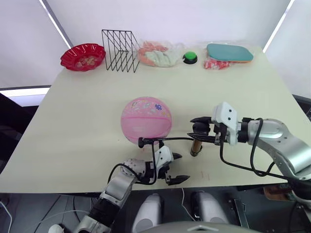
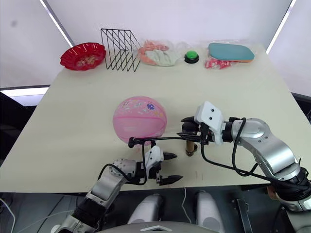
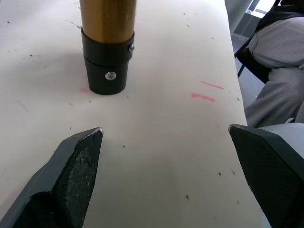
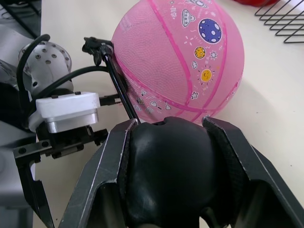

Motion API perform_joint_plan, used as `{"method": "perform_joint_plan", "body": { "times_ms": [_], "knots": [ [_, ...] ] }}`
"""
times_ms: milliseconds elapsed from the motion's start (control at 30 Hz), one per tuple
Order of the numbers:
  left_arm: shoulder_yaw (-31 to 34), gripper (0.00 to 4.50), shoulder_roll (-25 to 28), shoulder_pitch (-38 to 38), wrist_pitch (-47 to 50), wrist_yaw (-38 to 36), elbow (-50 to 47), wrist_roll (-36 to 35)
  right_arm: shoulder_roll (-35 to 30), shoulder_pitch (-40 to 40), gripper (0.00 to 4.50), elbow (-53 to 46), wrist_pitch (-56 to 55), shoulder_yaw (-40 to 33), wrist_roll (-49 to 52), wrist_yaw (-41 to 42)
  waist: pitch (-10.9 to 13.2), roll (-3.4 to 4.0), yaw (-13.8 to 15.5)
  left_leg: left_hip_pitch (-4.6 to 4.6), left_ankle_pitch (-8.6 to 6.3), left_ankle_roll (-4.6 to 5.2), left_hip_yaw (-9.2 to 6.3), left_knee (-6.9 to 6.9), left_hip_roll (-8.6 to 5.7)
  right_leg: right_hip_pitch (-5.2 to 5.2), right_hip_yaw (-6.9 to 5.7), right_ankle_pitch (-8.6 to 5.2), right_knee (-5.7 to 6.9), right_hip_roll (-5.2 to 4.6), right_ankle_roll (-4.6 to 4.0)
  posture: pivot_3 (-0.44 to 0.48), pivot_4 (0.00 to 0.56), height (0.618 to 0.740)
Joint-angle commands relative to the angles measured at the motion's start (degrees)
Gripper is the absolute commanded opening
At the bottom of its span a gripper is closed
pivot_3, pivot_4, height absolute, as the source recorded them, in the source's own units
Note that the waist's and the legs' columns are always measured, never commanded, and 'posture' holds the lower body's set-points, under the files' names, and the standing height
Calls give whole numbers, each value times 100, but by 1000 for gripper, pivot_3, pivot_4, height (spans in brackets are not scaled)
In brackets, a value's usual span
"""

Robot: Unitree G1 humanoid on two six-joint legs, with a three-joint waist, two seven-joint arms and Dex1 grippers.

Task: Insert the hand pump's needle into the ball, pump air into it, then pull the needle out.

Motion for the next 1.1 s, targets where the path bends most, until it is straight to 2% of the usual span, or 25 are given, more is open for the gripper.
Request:
{"method": "perform_joint_plan", "body": {
  "times_ms": [33, 367, 700, 967, 1100],
  "knots": [
    [9, 4500, 184, 57, -208, 119, -101, 215, -20, -39, 1681, 73, 193, 52, -77, -60, 8, 2, 1, -1, 0, 0, 2, 0, -1, 0, 0, 0, 0, -1, 0, 0, 150, 740],
    [-187, 4500, 257, 52, -305, 136, -268, 365, 38, -87, 1681, 63, 210, 70, -93, -54, 13, 2, 11, -5, 0, 0, 13, 6, -16, 0, 6, 0, 0, -14, 1, 0, 150, 740],
    [206, 4500, 661, 732, -696, 106, -637, 32, 23, -57, 1681, 100, 173, 136, -146, -12, 15, 5, 7, -4, 0, 1, 14, 8, -18, 0, 11, 2, 0, -17, -2, 0, 150, 740],
    [932, 4500, 792, 1367, -657, 120, -1111, -692, -29, -49, 1681, 153, 141, 126, -157, 68, 16, 7, 14, -2, 0, 1, 16, 10, -19, 0, 12, 2, 3, -20, -2, 0, 150, 740],
    [1783, 4500, 919, 1858, -149, 184, -2051, -1790, -148, -53, 1681, 229, 47, 188, -216, 239, 20, 0, 7, -2, 0, 1, 17, 13, -17, 0, 16, 2, 4, -24, -2, 0, 150, 740]
  ]
}}
